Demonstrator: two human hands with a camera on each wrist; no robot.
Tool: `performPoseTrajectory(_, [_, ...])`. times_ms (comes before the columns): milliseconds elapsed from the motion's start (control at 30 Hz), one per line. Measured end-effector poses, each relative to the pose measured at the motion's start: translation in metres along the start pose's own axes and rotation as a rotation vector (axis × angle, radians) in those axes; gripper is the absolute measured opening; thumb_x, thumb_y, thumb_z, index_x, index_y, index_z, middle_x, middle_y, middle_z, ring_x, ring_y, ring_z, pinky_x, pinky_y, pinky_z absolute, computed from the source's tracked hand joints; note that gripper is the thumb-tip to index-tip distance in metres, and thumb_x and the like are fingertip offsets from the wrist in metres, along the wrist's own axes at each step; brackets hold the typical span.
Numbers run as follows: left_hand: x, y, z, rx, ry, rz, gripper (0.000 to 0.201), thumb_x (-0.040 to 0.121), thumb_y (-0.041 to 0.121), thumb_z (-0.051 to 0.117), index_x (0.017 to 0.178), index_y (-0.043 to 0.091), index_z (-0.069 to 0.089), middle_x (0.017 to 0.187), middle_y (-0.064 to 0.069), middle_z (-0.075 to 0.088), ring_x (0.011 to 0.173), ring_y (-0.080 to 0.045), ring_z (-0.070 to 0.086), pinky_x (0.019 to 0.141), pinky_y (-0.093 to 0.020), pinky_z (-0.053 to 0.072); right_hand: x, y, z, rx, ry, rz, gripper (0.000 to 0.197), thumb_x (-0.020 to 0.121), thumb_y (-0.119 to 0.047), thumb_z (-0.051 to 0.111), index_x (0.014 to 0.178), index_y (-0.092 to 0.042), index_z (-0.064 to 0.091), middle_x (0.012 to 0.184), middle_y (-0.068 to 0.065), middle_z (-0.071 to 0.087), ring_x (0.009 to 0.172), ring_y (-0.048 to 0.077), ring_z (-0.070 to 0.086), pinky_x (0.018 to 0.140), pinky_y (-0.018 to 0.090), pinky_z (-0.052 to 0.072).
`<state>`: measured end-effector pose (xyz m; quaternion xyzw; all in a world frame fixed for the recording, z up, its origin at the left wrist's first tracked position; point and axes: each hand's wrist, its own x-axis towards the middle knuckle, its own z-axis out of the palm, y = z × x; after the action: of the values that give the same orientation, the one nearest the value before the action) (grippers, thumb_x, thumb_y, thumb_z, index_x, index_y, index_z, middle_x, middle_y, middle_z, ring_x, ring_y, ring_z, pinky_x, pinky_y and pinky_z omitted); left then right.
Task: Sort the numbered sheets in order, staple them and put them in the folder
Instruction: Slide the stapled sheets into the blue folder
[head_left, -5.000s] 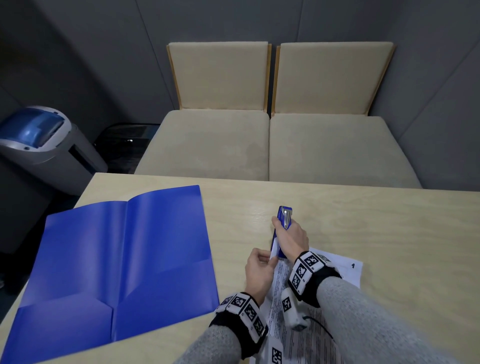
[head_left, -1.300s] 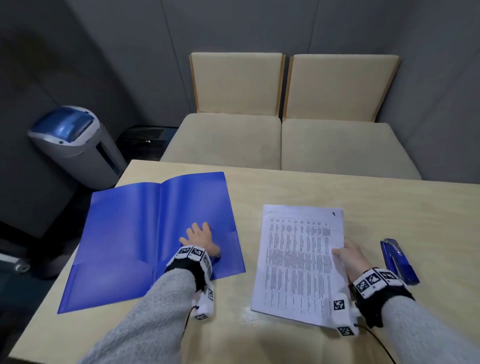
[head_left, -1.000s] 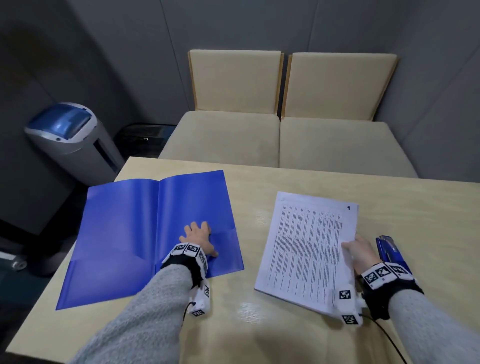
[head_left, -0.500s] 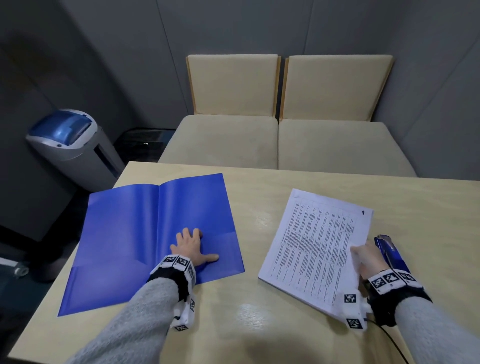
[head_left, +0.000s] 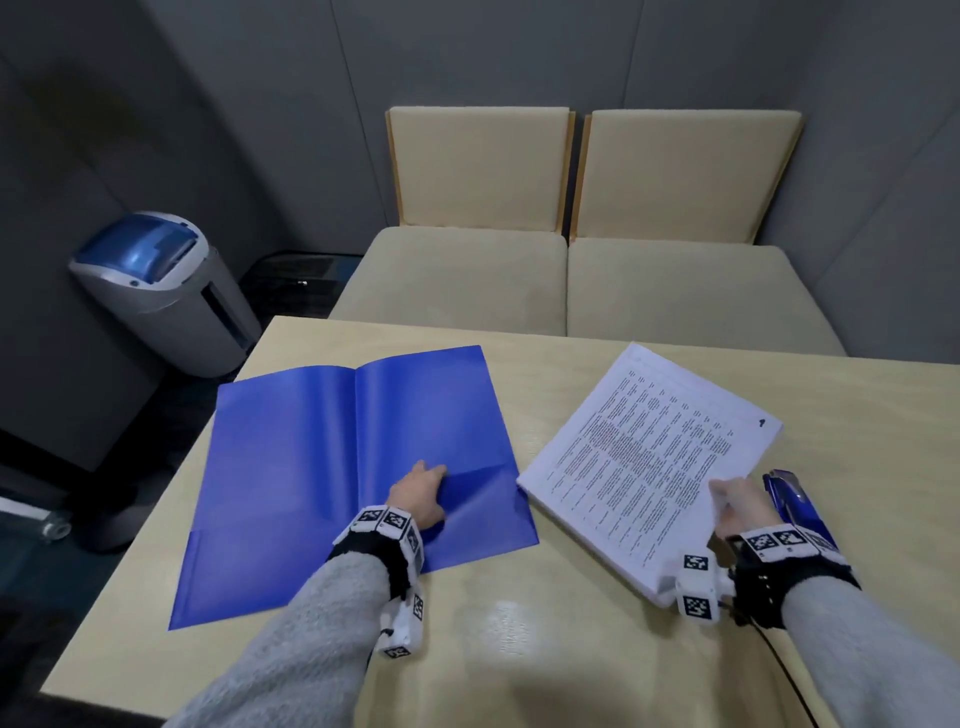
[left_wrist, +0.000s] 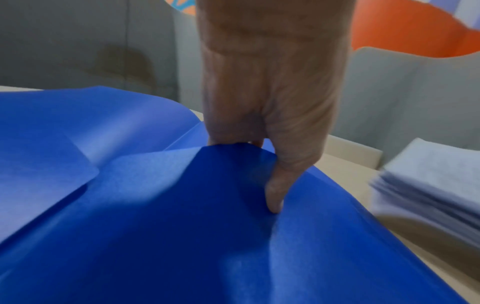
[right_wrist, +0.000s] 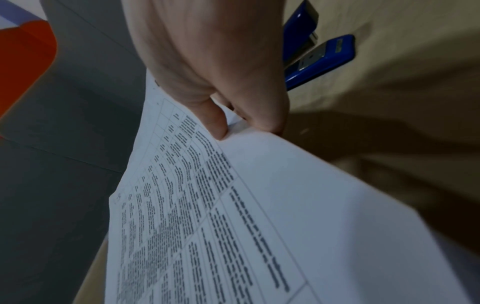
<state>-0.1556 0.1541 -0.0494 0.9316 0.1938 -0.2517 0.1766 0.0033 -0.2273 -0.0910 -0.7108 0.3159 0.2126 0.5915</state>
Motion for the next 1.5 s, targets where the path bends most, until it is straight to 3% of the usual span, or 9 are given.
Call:
performPoseTrajectory(133, [-0.002,0.048,0.013,0.054,-0.026,0.195,0.046,0.084,0.016,0.058,0.128,0.015,0.044,0.121,-0.017,0.048,0.113,-0.036,0.052,0.094,-0.043,0.045,-0.014,-0.024,-0.01,0.177,-0.014,-0.002,0.028,0.096,-0.005,0.044,0.118,0.009,0.05,0.124,0.012,0.057,0.121,0.031,0.05,0.097,0.042,0.042])
performPoseTrajectory(233, [-0.009,0.092,0.026,0.081,-0.088,0.322,0.043,0.087,0.014,0.054,0.129,0.015,0.044,0.123,-0.019,0.049,0.114,-0.039,0.051,0.095,-0.044,0.044,-0.021,-0.038,-0.013,-0.152,0.053,-0.189,0.02,0.088,-0.004,0.052,0.086,0.0,0.072,0.084,0.006,0.07,0.118,0.028,0.054,0.078,0.026,0.044])
performPoseTrajectory(367, [-0.021,0.14,0.042,0.123,-0.152,0.427,0.04,0.09,0.014,0.05,0.13,0.014,0.044,0.126,-0.021,0.05,0.116,-0.041,0.049,0.096,-0.046,0.043,-0.03,-0.037,-0.002,-0.386,0.061,-0.352,0.014,0.073,0.008,0.055,0.083,0.004,0.064,0.078,0.013,0.06,0.093,0.029,0.06,0.071,0.026,0.04])
performPoseTrajectory(600, [-0.034,0.165,0.049,0.151,-0.084,0.509,0.033,0.093,0.013,0.047,0.126,0.013,0.045,0.116,-0.024,0.058,0.104,-0.043,0.054,0.081,-0.044,0.045,-0.021,-0.03,0.021,-0.529,0.07,-0.34,0.011,0.077,0.008,0.048,0.071,0.0,0.049,0.085,0.019,0.052,0.09,0.032,0.053,0.072,0.027,0.037])
performPoseTrajectory(800, [-0.035,0.157,0.053,0.105,0.039,0.626,0.022,0.091,0.015,0.054,0.111,0.009,0.049,0.115,-0.014,0.051,0.105,-0.032,0.048,0.078,-0.04,0.043,-0.009,-0.034,0.032,-0.325,-0.016,-0.349,0.033,0.094,-0.002,0.045,0.126,0.005,0.047,0.119,0.012,0.051,0.12,0.025,0.05,0.053,0.012,0.048])
performPoseTrajectory(900, [-0.031,0.153,0.056,0.129,0.132,0.723,0.02,0.085,0.013,0.058,0.104,0.01,0.053,0.129,-0.006,0.04,0.113,-0.025,0.038,0.087,-0.036,0.036,-0.025,-0.035,0.033,-0.409,0.007,-0.355,0.013,0.087,0.005,0.05,0.091,0.005,0.062,0.112,0.018,0.061,0.111,0.028,0.054,0.075,0.019,0.041])
performPoseTrajectory(1000, [-0.027,0.153,0.059,-0.001,0.034,0.71,0.011,0.08,0.011,0.056,0.089,0.012,0.049,0.127,-0.003,0.044,0.112,-0.023,0.041,0.093,-0.033,0.034,-0.023,-0.027,0.038,-0.263,-0.042,-0.269,0.013,0.084,0.001,0.055,0.089,0.008,0.065,0.107,0.019,0.065,0.106,0.031,0.059,0.083,0.027,0.046])
performPoseTrajectory(1133, [-0.024,0.157,0.06,-0.203,-0.096,0.637,0.015,0.076,0.009,0.06,0.079,0.015,0.047,0.108,-0.007,0.058,0.1,-0.024,0.052,0.087,-0.037,0.046,-0.026,-0.019,0.039,-0.494,0.036,-0.394,0.019,0.086,0.002,0.048,0.069,-0.006,0.048,0.076,0.007,0.05,0.077,0.022,0.045,0.049,0.017,0.028])
performPoseTrajectory(1500, [-0.016,0.159,0.062,-0.327,-0.265,0.51,0.03,0.088,0.015,0.055,0.068,0.031,0.039,0.074,0.014,0.048,0.081,-0.017,0.047,0.072,-0.024,0.038,-0.013,-0.019,0.047,0.045,-0.14,-0.173,0.031,0.09,0.001,0.049,0.069,-0.021,0.042,0.075,-0.003,0.046,0.064,0.007,0.044,0.057,0.016,0.041])
